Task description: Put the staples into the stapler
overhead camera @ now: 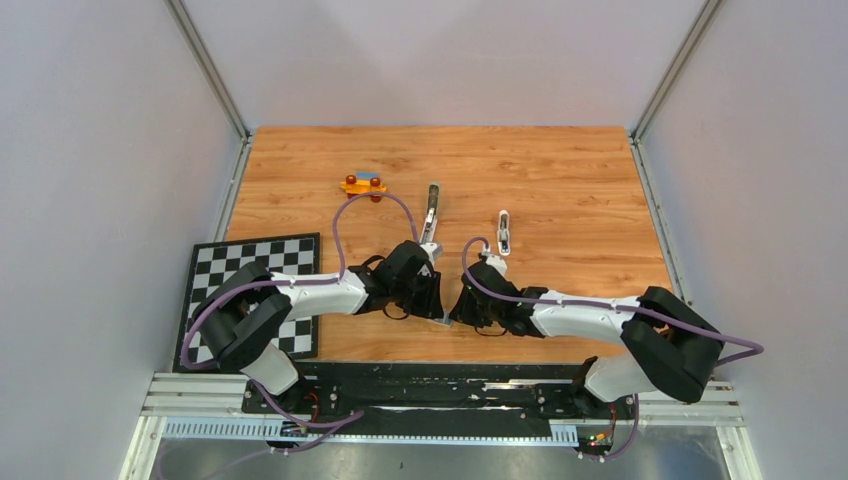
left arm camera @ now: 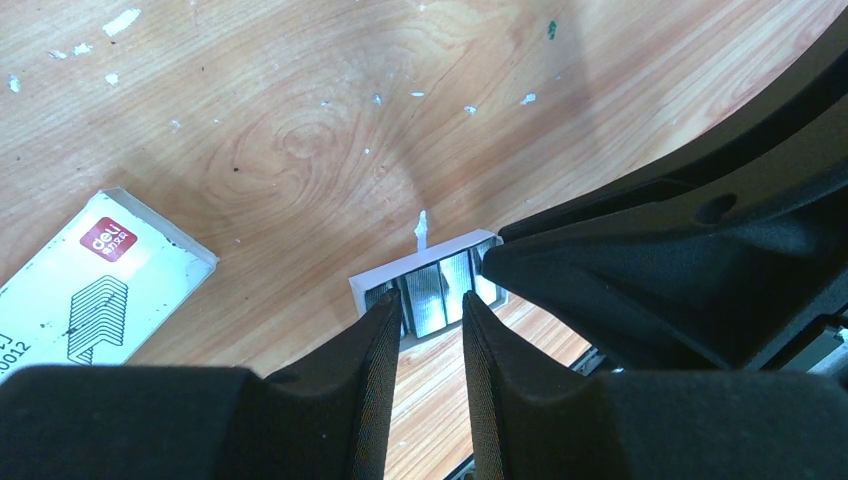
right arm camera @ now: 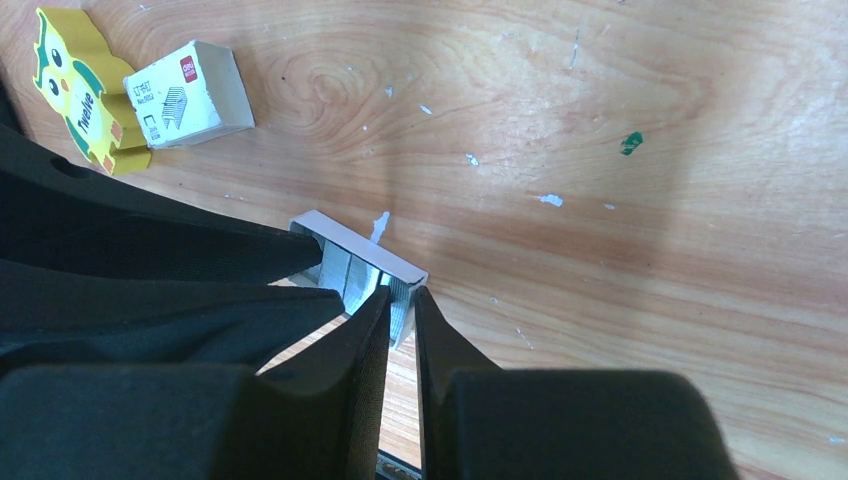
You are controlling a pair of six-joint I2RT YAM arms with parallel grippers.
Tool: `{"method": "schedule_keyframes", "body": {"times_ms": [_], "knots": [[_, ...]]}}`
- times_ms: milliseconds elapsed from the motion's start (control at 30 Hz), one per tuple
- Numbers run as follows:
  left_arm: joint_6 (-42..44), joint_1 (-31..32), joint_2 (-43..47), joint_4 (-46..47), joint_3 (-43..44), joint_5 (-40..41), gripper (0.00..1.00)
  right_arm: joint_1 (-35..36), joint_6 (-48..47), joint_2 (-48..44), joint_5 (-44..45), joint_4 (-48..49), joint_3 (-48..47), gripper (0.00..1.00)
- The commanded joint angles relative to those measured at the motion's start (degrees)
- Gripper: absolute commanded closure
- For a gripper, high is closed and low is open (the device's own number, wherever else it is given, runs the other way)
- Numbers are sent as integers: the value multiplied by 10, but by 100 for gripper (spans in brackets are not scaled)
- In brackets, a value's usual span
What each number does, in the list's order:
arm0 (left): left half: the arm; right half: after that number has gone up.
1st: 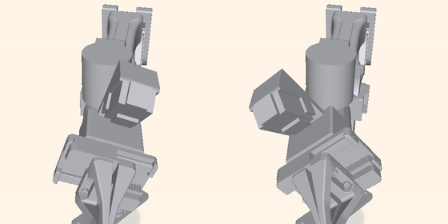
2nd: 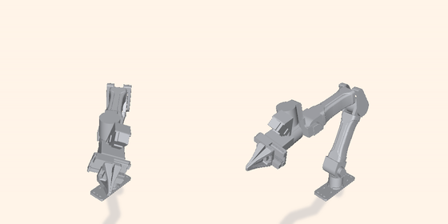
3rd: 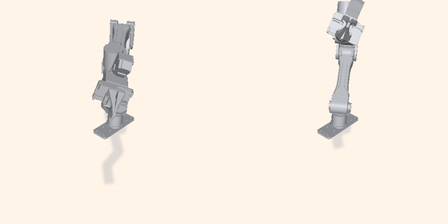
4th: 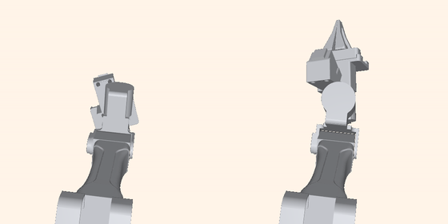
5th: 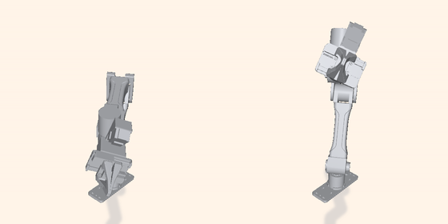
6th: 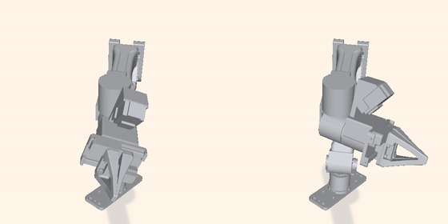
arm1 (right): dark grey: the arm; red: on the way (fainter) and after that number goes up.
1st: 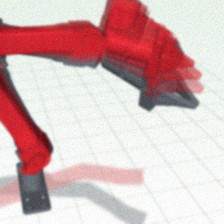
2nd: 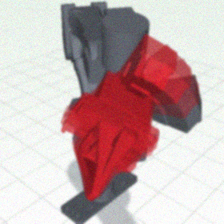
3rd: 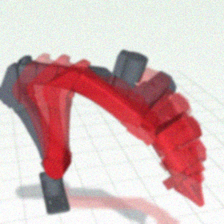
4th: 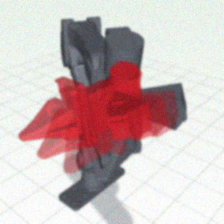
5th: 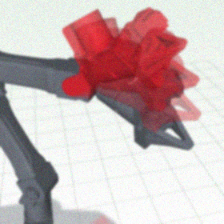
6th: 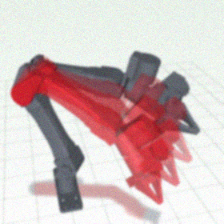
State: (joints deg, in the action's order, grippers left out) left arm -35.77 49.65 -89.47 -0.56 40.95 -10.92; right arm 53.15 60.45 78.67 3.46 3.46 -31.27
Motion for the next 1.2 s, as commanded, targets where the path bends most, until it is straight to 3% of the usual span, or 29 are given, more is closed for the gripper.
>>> {"method": "schedule_keyframes", "body": {"times_ms": [0,667,1167], "knots": [[8,4,-11,-15,9,7,68,8,-8,22,-3,-19,-1,83],[-28,4,62,21,11,-52,69,8,-11,24,1,-23,-2,83],[14,5,45,-67,25,33,70,8,-11,25,1,-19,-2,83]]}}
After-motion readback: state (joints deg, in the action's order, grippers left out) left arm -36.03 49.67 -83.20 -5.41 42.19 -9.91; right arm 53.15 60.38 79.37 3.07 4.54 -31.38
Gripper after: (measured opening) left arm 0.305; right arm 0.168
